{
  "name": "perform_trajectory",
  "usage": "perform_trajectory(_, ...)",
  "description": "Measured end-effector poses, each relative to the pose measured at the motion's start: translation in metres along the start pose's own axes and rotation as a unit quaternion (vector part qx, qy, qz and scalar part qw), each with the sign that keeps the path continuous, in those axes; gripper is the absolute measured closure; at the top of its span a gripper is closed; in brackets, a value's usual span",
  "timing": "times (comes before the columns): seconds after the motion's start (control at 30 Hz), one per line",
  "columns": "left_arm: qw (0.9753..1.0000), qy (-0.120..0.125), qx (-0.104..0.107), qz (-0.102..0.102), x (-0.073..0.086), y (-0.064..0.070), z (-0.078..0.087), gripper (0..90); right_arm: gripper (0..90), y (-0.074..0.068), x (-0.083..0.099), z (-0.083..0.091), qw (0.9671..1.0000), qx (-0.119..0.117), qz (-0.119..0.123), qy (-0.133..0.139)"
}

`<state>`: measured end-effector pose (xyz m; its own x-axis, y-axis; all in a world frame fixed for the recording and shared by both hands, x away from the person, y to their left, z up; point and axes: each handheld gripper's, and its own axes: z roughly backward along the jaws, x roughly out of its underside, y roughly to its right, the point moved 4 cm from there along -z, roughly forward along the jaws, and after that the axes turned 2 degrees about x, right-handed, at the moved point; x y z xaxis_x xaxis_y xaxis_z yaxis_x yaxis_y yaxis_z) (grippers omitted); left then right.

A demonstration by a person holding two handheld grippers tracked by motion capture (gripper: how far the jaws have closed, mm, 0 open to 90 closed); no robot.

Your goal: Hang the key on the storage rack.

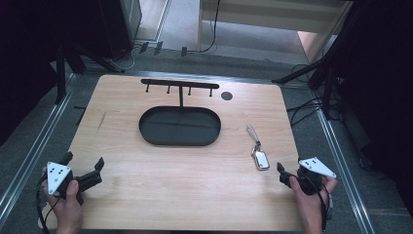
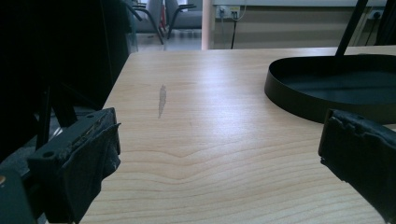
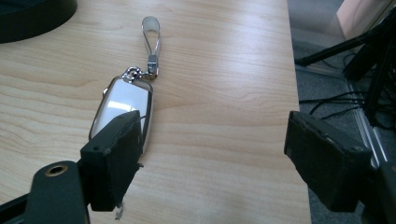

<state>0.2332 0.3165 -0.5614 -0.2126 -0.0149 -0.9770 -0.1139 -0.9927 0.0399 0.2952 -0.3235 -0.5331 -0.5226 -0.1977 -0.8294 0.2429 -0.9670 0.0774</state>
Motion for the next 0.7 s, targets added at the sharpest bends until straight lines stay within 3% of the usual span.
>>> perform_trajectory(0.07, 1.0000, -0.001, 0.001, 0.004, 0.000, -0.001, 0.000, 0.0, 22.0, -0.002, -0.016, -0.004, 0.9993, 0.001, 0.013, -0.034)
perform_trajectory(0.13, 1.0000, 0.000, 0.002, 0.006, 0.000, -0.001, 0.000, 0.0, 22.2, -0.003, -0.018, -0.004, 0.9991, 0.000, 0.017, -0.039)
perform_trajectory(0.3, 1.0000, -0.005, 0.005, 0.003, 0.000, -0.001, 0.000, 0.0, 22.4, -0.009, -0.040, -0.015, 0.9949, -0.005, 0.044, -0.090)
perform_trajectory(0.43, 0.9999, -0.006, 0.008, 0.003, 0.000, -0.001, -0.001, 0.0, 22.4, -0.015, -0.050, -0.026, 0.9898, -0.008, 0.062, -0.128)
perform_trajectory(0.47, 0.9999, -0.006, 0.008, 0.002, 0.000, -0.001, -0.001, 0.0, 22.5, -0.019, -0.053, -0.032, 0.9866, -0.007, 0.068, -0.149)
perform_trajectory(0.5, 0.9999, -0.007, 0.008, 0.002, 0.000, -0.001, -0.001, 0.0, 22.5, -0.019, -0.053, -0.032, 0.9866, -0.007, 0.068, -0.149)
perform_trajectory(0.53, 0.9999, -0.008, 0.008, 0.001, 0.000, -0.001, -0.001, 0.0, 22.8, -0.021, -0.055, -0.038, 0.9834, -0.009, 0.076, -0.165)
perform_trajectory(0.57, 0.9999, -0.008, 0.008, 0.001, 0.000, -0.001, -0.001, 0.0, 22.8, -0.021, -0.055, -0.038, 0.9834, -0.009, 0.076, -0.165)
perform_trajectory(0.6, 0.9999, -0.008, 0.008, 0.001, 0.000, -0.001, -0.001, 0.0, 23.3, -0.023, -0.058, -0.044, 0.9804, -0.007, 0.086, -0.177)
perform_trajectory(0.7, 0.9999, -0.008, 0.009, 0.000, 0.000, -0.001, -0.001, 0.0, 25.4, -0.025, -0.062, -0.050, 0.9785, -0.007, 0.090, -0.185)
